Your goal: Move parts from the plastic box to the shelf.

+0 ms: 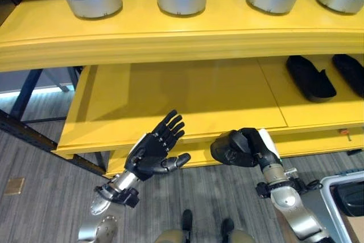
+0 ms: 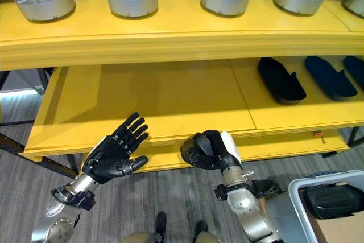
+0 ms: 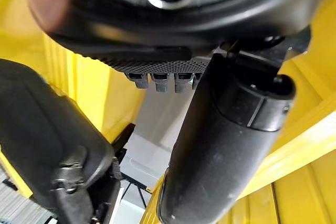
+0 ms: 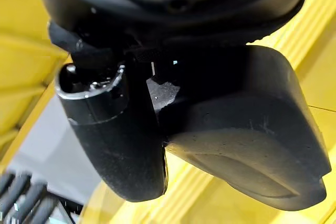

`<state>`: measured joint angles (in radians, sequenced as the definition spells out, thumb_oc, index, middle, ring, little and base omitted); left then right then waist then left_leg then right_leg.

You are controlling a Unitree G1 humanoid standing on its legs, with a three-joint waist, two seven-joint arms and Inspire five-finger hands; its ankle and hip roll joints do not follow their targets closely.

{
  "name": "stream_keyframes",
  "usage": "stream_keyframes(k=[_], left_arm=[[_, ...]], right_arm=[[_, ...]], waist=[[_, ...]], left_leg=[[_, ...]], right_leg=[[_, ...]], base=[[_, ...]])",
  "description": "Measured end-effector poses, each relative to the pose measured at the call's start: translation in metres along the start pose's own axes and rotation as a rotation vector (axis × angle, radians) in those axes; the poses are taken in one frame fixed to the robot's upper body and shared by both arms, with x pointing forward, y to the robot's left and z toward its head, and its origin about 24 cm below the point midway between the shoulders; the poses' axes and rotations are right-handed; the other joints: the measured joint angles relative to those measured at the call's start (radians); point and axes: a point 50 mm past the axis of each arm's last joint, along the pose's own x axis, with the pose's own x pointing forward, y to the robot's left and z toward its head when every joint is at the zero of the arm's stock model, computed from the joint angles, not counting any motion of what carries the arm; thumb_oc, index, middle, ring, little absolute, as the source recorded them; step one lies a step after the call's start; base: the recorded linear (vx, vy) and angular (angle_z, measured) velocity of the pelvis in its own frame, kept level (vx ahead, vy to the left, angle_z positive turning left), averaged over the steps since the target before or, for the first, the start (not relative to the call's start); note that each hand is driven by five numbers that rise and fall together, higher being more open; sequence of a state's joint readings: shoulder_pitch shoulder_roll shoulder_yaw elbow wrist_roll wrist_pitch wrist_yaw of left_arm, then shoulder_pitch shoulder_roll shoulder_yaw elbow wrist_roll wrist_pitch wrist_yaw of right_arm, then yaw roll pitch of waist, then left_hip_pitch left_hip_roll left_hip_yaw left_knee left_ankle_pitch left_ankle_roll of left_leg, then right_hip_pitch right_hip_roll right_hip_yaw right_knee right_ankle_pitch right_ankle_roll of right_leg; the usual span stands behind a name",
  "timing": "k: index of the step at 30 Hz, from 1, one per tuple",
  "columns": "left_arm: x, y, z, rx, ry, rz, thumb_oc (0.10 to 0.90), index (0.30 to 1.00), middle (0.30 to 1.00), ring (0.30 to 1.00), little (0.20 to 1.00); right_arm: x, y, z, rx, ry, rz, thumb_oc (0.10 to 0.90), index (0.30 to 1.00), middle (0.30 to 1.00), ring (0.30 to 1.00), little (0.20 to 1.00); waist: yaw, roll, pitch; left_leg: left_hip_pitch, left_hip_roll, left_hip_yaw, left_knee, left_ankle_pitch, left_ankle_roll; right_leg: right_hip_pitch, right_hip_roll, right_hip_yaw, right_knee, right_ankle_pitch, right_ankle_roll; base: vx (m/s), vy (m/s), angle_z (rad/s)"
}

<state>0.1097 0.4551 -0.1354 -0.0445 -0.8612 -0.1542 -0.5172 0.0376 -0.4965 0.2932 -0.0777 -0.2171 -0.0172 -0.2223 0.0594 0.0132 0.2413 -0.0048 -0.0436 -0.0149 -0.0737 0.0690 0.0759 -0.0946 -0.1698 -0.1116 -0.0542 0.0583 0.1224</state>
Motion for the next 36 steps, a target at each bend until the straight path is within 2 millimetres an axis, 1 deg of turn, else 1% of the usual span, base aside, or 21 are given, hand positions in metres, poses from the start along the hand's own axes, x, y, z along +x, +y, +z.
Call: stream_keyframes(k=[2, 3, 4, 6, 8, 9, 11, 13, 16, 19, 21, 22, 23, 24, 25, 26, 28, 30, 31, 33, 36], left_arm=[[0.0, 0.0, -0.001, -0.006, -0.001, 0.009, 0.9, 1.0, 1.0, 1.0, 1.0], [-0.002, 0.0, -0.003, -0.007, 0.013, 0.011, 0.9, 1.0, 1.0, 1.0, 1.0], [-0.006, -0.001, -0.003, -0.004, 0.028, 0.01, 0.9, 1.0, 1.0, 1.0, 1.0], [-0.009, -0.005, -0.011, -0.026, 0.053, 0.018, 0.9, 1.0, 1.0, 1.0, 1.0], [-0.012, -0.007, -0.011, -0.03, 0.047, 0.03, 0.9, 1.0, 1.0, 1.0, 1.0], [-0.01, -0.007, -0.009, -0.027, 0.039, 0.027, 0.9, 1.0, 1.0, 1.0, 1.0], [-0.007, -0.008, -0.006, -0.033, 0.018, 0.027, 0.9, 1.0, 1.0, 1.0, 1.0], [-0.006, -0.008, -0.004, -0.048, 0.004, 0.027, 0.9, 1.0, 1.0, 1.0, 1.0], [-0.008, -0.009, -0.004, -0.05, 0.0, 0.031, 0.9, 1.0, 1.0, 1.0, 1.0], [-0.005, -0.014, -0.002, -0.06, -0.026, 0.014, 0.9, 1.0, 1.0, 1.0, 1.0], [-0.002, -0.015, 0.0, -0.057, -0.034, 0.004, 0.9, 1.0, 1.0, 1.0, 1.0], [0.0, -0.015, 0.001, -0.055, -0.04, -0.004, 0.9, 1.0, 1.0, 1.0, 1.0], [0.006, -0.016, 0.004, -0.05, -0.05, -0.023, 0.9, 1.0, 1.0, 1.0, 1.0], [0.008, -0.017, 0.005, -0.049, -0.055, -0.036, 0.9, 1.0, 1.0, 1.0, 1.0], [0.01, -0.019, 0.005, -0.053, -0.059, -0.051, 0.9, 1.0, 1.0, 1.0, 1.0], [0.01, -0.021, 0.002, -0.068, -0.062, -0.056, 0.9, 1.0, 1.0, 1.0, 1.0], [0.006, -0.021, -0.002, -0.083, -0.043, -0.045, 0.9, 1.0, 1.0, 1.0, 1.0], [0.006, -0.022, -0.004, -0.092, -0.031, -0.046, 0.9, 1.0, 1.0, 1.0, 1.0], [0.007, -0.021, -0.003, -0.087, -0.031, -0.05, 0.9, 1.0, 1.0, 1.0, 1.0], [0.007, -0.021, -0.003, -0.088, -0.028, -0.05, 0.9, 1.0, 1.0, 1.0, 1.0], [0.004, -0.016, 0.001, -0.064, -0.023, -0.056, 0.9, 1.0, 1.0, 1.0, 1.0]], right_arm=[[-0.001, 0.002, 0.001, -0.009, -0.008, 0.008, 0.4, 0.3, 0.3, 0.3, 0.3], [-0.002, 0.005, 0.004, -0.019, -0.036, 0.026, 0.4, 0.3, 0.3, 0.3, 0.3], [-0.004, 0.009, 0.008, -0.029, -0.07, 0.047, 0.4, 0.3, 0.3, 0.3, 0.3], [-0.004, 0.005, 0.014, -0.076, -0.135, 0.081, 0.4, 0.3, 0.3, 0.3, 0.3], [-0.004, -0.003, 0.011, -0.167, -0.162, 0.121, 0.4, 0.3, 0.3, 0.3, 0.3], [-0.003, -0.006, 0.012, -0.182, -0.172, 0.124, 0.4, 0.3, 0.3, 0.3, 0.3], [-0.001, -0.004, 0.016, -0.2, -0.192, 0.127, 0.4, 0.3, 0.3, 0.3, 0.3], [0.0, -0.002, 0.017, -0.224, -0.204, 0.133, 0.4, 0.3, 0.3, 0.3, 0.3], [0.0, -0.003, 0.017, -0.27, -0.224, 0.133, 0.4, 0.3, 0.3, 0.3, 0.3], [0.0, -0.006, 0.015, -0.294, -0.228, 0.13, 0.4, 0.3, 0.3, 0.3, 0.3], [0.0, -0.008, 0.014, -0.3, -0.226, 0.13, 0.4, 0.3, 0.3, 0.3, 0.3], [0.0, -0.01, 0.014, -0.302, -0.224, 0.129, 0.4, 0.3, 0.3, 0.3, 0.3], [0.0, -0.012, 0.013, -0.307, -0.222, 0.129, 0.4, 0.3, 0.3, 0.3, 0.3], [0.0, -0.014, 0.013, -0.296, -0.216, 0.139, 0.4, 0.3, 0.3, 0.3, 0.3], [0.001, -0.017, 0.013, -0.274, -0.204, 0.154, 0.4, 0.3, 0.3, 0.3, 0.3], [0.004, -0.019, 0.014, -0.23, -0.189, 0.189, 0.4, 0.3, 0.3, 0.3, 0.3], [0.009, -0.02, 0.026, -0.125, -0.198, 0.331, 0.4, 0.3, 0.3, 0.3, 0.3], [0.005, -0.026, 0.044, -0.065, -0.244, 0.438, 0.4, 0.3, 0.3, 0.3, 0.3], [0.001, -0.028, 0.061, 0.018, -0.302, 0.514, 0.4, 0.3, 0.3, 0.3, 0.3], [-0.001, -0.027, 0.07, 0.115, -0.324, 0.593, 0.4, 0.3, 0.3, 0.3, 0.3], [0.0, -0.023, 0.075, 0.253, -0.305, 0.703, 0.4, 0.3, 0.3, 0.3, 0.3]], waist=[[-0.01, -0.012, 0.008], [-0.029, -0.036, 0.015], [-0.037, -0.09, 0.008], [-0.037, -0.066, 0.022], [-0.038, -0.062, 0.022], [-0.037, -0.06, 0.022], [-0.027, -0.058, 0.023], [-0.027, -0.045, 0.024], [-0.026, -0.013, 0.022], [-0.031, 0.014, 0.022], [-0.034, 0.022, 0.022], [-0.043, 0.025, 0.021], [-0.071, 0.024, 0.021], [-0.082, 0.025, 0.02], [-0.086, 0.034, 0.017], [-0.079, 0.047, 0.011], [-0.058, 0.044, 0.012], [-0.058, 0.046, 0.011], [-0.061, 0.04, 0.011], [-0.061, 0.024, 0.01], [-0.052, -0.009, -0.004]], left_leg=[[0.013, 0.0, -0.016, -0.005, -0.004, -0.008], [0.025, -0.005, -0.043, -0.007, -0.013, -0.024], [0.029, -0.022, -0.05, -0.008, -0.023, -0.041], [0.029, 0.034, -0.065, -0.005, -0.016, -0.088], [0.035, 0.081, -0.06, 0.002, 0.0, -0.129], [0.023, 0.094, -0.058, 0.009, 0.004, -0.134], [0.017, 0.115, -0.032, 0.015, 0.003, -0.134], [0.011, 0.135, -0.016, 0.015, 0.003, -0.133], [0.006, 0.158, -0.012, 0.018, 0.005, -0.136], [0.004, 0.162, -0.007, 0.018, 0.008, -0.141], [-0.001, 0.16, 0.008, 0.019, 0.005, -0.137], [-0.009, 0.162, 0.024, 0.024, -0.006, -0.128], [-0.029, 0.184, 0.148, 0.051, -0.035, -0.081], [-0.032, 0.188, 0.183, 0.071, -0.037, -0.068], [-0.049, 0.188, 0.184, 0.092, -0.022, -0.057], [-0.048, 0.184, 0.166, 0.091, 0.011, -0.103], [-0.024, 0.165, 0.13, 0.085, 0.017, -0.125], [0.001, 0.145, 0.126, 0.055, 0.02, -0.129], [0.033, 0.137, 0.121, 0.007, 0.024, -0.135], [0.048, 0.126, 0.116, -0.007, 0.025, -0.135], [0.058, 0.115, 0.109, -0.007, 0.021, -0.13]], right_leg=[[0.011, -0.017, 0.03, -0.042, 0.057, 0.006], [0.057, -0.026, 0.059, -0.041, 0.094, 0.016], [0.127, -0.042, 0.089, -0.034, 0.078, 0.028], [0.138, 0.008, 0.045, -0.034, 0.042, 0.005], [0.163, 0.066, 0.008, -0.034, 0.013, -0.033], [0.163, 0.078, -0.01, -0.034, 0.008, -0.041], [0.162, 0.095, -0.023, -0.034, 0.007, -0.058], [0.163, 0.115, -0.036, -0.034, 0.0, -0.071], [0.161, 0.134, -0.042, -0.034, -0.001, -0.084], [0.163, 0.137, -0.047, -0.034, 0.005, -0.093], [0.167, 0.138, -0.057, -0.034, 0.007, -0.095], [0.17, 0.137, -0.073, -0.033, 0.006, -0.097], [0.175, 0.124, -0.111, -0.033, 0.005, -0.103], [0.175, 0.11, -0.124, -0.033, 0.0, -0.101], [0.174, 0.105, -0.135, -0.033, -0.004, -0.095], [0.173, 0.104, -0.125, -0.032, -0.006, -0.087], [0.17, 0.089, -0.077, -0.026, -0.003, -0.069], [0.181, 0.069, -0.07, -0.031, 0.003, -0.052], [0.189, 0.064, -0.069, -0.031, 0.003, -0.04], [0.205, 0.053, -0.079, -0.032, 0.002, -0.033], [0.225, 0.042, -0.094, -0.032, -0.003, -0.026]], base=[[0.21, -0.144, 0.31], [0.23, -0.162, 0.71], [0.29, -0.243, 0.7], [0.34, -0.337, 0.36], [0.24, -0.328, 0.52], [0.19, -0.28, 0.56], [0.12, -0.177, 0.24], [0.09, -0.128, 0.14], [0.1, -0.149, 0.01], [0.04, -0.088, 0.01], [0.01, -0.075, 0.12], [-0.01, -0.044, 0.63], [0.0, 0.014, 0.78], [0.02, 0.057, 0.81], [0.06, 0.099, 0.32], [0.05, 0.084, 0.03], [0.0, 0.081, -0.49], [0.01, 0.098, -0.24], [0.02, 0.105, 0.03], [0.03, 0.092, 0.11], [0.01, 0.069, 0.18]])
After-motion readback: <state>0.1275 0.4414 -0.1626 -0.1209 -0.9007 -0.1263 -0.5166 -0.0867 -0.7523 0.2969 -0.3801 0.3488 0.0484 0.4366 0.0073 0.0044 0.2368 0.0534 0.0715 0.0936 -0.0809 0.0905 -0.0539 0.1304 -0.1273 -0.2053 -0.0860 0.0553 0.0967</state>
